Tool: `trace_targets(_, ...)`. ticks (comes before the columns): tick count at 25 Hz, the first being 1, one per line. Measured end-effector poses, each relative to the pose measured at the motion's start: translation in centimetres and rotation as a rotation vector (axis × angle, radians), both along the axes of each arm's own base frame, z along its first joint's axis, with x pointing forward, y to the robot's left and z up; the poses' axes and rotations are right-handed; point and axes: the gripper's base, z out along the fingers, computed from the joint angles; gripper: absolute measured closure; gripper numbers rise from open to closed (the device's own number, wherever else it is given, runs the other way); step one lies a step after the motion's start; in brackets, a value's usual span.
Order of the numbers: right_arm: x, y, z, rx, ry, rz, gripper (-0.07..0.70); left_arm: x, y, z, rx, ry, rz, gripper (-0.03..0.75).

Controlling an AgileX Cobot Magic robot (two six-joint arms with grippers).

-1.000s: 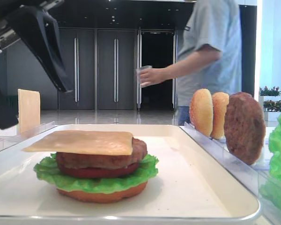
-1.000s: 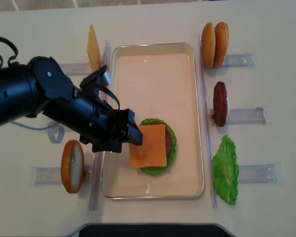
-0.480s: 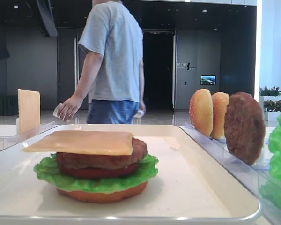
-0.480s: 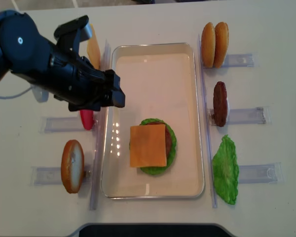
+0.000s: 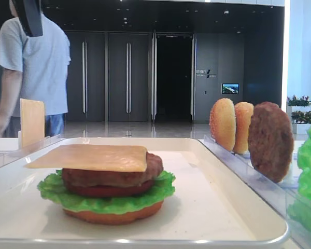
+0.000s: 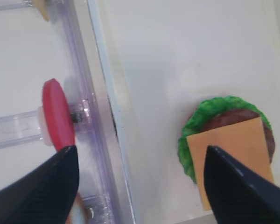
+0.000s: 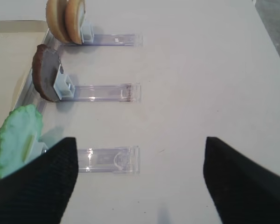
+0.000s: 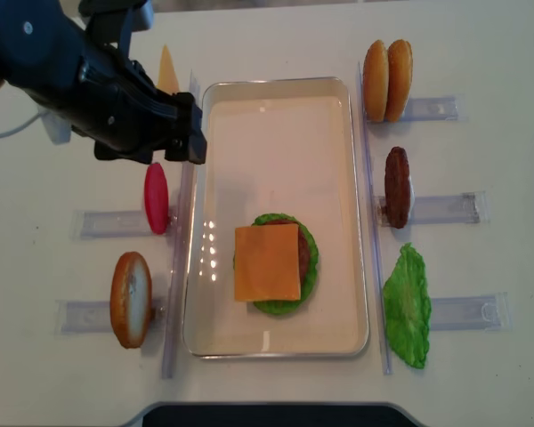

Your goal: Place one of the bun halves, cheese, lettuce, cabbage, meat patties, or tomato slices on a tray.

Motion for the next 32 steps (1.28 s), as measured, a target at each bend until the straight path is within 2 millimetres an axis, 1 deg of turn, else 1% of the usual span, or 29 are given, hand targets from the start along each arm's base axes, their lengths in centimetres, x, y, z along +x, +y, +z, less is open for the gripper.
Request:
trace_targets(2, 0.0, 0.0, 0.0, -0.001, 0.0, -0.001, 0.076, 0.4, 0.7, 0.1, 0.035, 0.016, 0.02, 0.079)
trace_targets(5, 0.0, 0.0, 0.0, -0.002, 0.0, -0.001, 0.076, 1.2, 2.6, 0.5, 0.053, 0.028, 0.08, 0.078)
trace_targets(8, 0.0, 0.0, 0.0, 0.0, 0.0, 0.002, 0.076, 2.0, 5.4, 0.8, 0.084, 0.044, 0.133, 0.077)
trace_targets(13, 0.0, 0.0, 0.0, 0.002, 0.0, 0.005, 0.076, 2.6, 10.6, 0.9, 0.132, 0.059, 0.216, 0.077)
trace_targets(17, 0.0, 0.0, 0.0, 0.002, 0.0, 0.006, 0.076, 2.5, 14.4, 0.8, 0.199, 0.076, 0.274, 0.077)
trace_targets(20, 0.0, 0.0, 0.0, 0.002, 0.0, 0.006, 0.076, 2.3, 16.4, 0.9, 0.224, 0.081, 0.327, 0.077)
trace_targets(22, 0.0, 0.0, 0.0, 0.002, 0.0, 0.006, 0.076, 2.2, 16.9, 0.9, 0.226, 0.083, 0.337, 0.077)
trace_targets(29, 0.0, 0.0, 0.0, 0.002, 0.0, 0.006, 0.076, 2.0, 17.0, 0.9, 0.237, 0.09, 0.323, 0.076)
trace_targets(32, 0.0, 0.0, 0.0, 0.002, 0.0, 0.006, 0.076, 1.4, 17.0, 1.8, 0.247, 0.06, 0.309, 0.076)
